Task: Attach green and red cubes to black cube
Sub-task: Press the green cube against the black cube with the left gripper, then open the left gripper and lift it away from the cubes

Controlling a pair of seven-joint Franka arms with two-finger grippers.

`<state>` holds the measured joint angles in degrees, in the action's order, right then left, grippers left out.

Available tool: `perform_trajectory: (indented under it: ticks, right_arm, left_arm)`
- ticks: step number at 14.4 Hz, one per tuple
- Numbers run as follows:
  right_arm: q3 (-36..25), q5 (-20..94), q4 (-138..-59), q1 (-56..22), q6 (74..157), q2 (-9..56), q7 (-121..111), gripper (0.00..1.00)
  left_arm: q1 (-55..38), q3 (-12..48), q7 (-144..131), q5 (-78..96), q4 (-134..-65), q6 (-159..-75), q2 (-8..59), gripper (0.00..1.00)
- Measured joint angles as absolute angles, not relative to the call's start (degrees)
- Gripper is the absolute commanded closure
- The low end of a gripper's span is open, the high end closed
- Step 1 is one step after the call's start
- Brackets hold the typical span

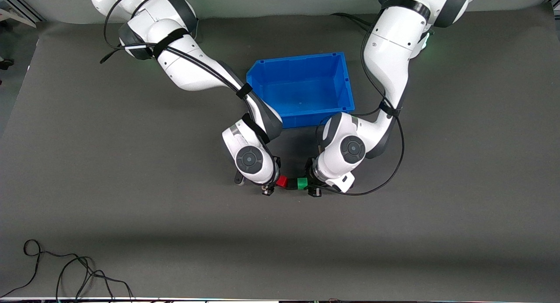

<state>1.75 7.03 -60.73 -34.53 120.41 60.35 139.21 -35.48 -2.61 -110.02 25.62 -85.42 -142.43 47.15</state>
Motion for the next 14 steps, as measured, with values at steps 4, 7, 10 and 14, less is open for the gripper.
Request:
perform_trajectory:
  ticks: [4, 7, 10, 14]
  right_arm:
    - [1.8, 7.0, -60.6, -34.6, 120.8, 60.4, 139.2, 1.00]
    - [1.8, 7.0, -60.6, -34.6, 121.3, 60.4, 139.2, 1.00]
    - [1.8, 7.0, -60.6, -34.6, 121.6, 60.4, 139.3, 1.00]
    - [1.7, 7.0, -60.6, -34.6, 121.6, 60.4, 139.3, 0.79]
  left_arm:
    - [-35.8, -2.7, -110.1, 25.0, -85.3, -142.5, 47.2, 0.00]
    - [-35.7, -3.1, -110.1, 24.8, -84.8, -142.5, 47.2, 0.00]
    - [-33.4, -4.2, -110.2, 23.3, -84.5, -142.2, 47.2, 0.00]
    - [-27.2, -4.3, -107.1, 20.6, -84.0, -137.2, 46.4, 0.00]
